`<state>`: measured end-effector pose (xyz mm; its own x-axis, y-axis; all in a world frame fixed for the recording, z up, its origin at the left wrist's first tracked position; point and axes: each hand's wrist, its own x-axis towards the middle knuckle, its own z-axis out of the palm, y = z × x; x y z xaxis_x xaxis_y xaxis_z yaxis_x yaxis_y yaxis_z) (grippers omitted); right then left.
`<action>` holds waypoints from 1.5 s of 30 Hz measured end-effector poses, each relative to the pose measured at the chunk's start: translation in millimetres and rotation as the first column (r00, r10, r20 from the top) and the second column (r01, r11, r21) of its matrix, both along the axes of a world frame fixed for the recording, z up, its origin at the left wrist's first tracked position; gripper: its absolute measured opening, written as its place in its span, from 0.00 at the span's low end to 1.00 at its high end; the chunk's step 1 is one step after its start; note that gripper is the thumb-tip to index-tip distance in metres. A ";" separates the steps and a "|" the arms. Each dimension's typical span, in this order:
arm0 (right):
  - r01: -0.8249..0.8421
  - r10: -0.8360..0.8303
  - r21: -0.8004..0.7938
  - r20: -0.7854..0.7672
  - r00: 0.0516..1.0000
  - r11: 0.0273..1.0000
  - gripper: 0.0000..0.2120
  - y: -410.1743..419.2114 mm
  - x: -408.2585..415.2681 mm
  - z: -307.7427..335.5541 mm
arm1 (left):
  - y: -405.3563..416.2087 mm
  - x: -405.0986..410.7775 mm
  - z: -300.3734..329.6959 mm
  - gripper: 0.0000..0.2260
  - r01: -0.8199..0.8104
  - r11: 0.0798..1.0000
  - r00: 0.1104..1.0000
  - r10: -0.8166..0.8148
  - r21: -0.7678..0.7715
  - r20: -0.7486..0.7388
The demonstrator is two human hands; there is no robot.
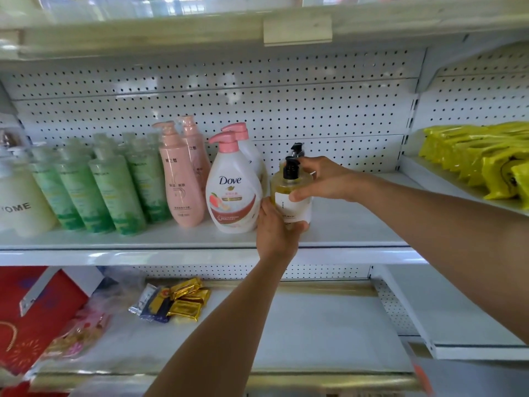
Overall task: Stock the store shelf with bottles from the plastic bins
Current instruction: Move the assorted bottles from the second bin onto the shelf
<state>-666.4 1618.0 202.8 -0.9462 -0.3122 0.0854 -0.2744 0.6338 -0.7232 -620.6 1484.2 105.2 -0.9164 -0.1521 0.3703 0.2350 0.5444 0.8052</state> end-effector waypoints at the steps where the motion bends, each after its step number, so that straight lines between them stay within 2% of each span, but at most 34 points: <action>1: 0.006 -0.006 0.001 0.005 1.000 1.000 0.41 -0.3 0.5 -0.1 | 0.1 0.6 0.0 0.35 0.001 1.000 1.000 -0.001 -0.001 0.002; 7: 0.027 -0.027 -0.008 -0.010 1.000 1.000 0.39 -4.7 8.6 0.6 | -0.1 5.1 4.3 0.37 0.000 1.000 0.999 0.001 -0.016 0.035; 12: 0.142 -0.133 0.028 -0.201 0.971 0.990 0.36 -3.6 28.6 -7.4 | -2.8 12.0 11.9 0.34 -0.007 0.999 0.996 0.012 -0.047 0.093; 17: 0.305 -0.214 0.178 -0.402 0.890 0.936 0.24 16.5 62.9 -19.2 | -16.2 38.0 9.8 0.25 -0.032 0.997 0.996 0.038 -0.072 0.080; 25: 0.327 -0.135 0.349 -0.475 0.869 0.878 0.20 53.8 129.0 -46.7 | -14.6 97.1 -2.3 0.12 -0.020 0.975 0.999 0.028 -0.219 0.034; 30: 0.288 -0.102 0.393 -0.430 0.897 0.873 0.19 75.1 164.1 -91.2 | 2.5 132.4 -35.9 0.11 -0.003 0.966 0.996 0.027 -0.259 0.089; 36: 0.172 -0.035 0.479 -0.281 0.959 0.861 0.19 99.1 198.3 -180.9 | 22.6 174.6 -120.0 0.10 0.052 0.968 0.955 0.024 -0.246 0.296; 41: 0.050 -0.020 0.502 -0.066 0.998 0.864 0.17 107.3 220.4 -260.9 | 28.9 210.9 -202.7 0.10 0.063 0.983 0.866 0.033 -0.174 0.500; 45: -0.036 -0.023 0.525 0.105 0.994 0.850 0.13 110.6 233.9 -330.2 | 27.9 234.4 -268.9 0.10 0.092 0.983 0.747 0.038 -0.160 0.664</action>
<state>-432.5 1728.6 -127.4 -0.9381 -0.2889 -0.1908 -0.2226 0.9254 -0.3068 -386.2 1512.1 -163.8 -0.9421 -0.1179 -0.3138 -0.3051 0.6895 0.6569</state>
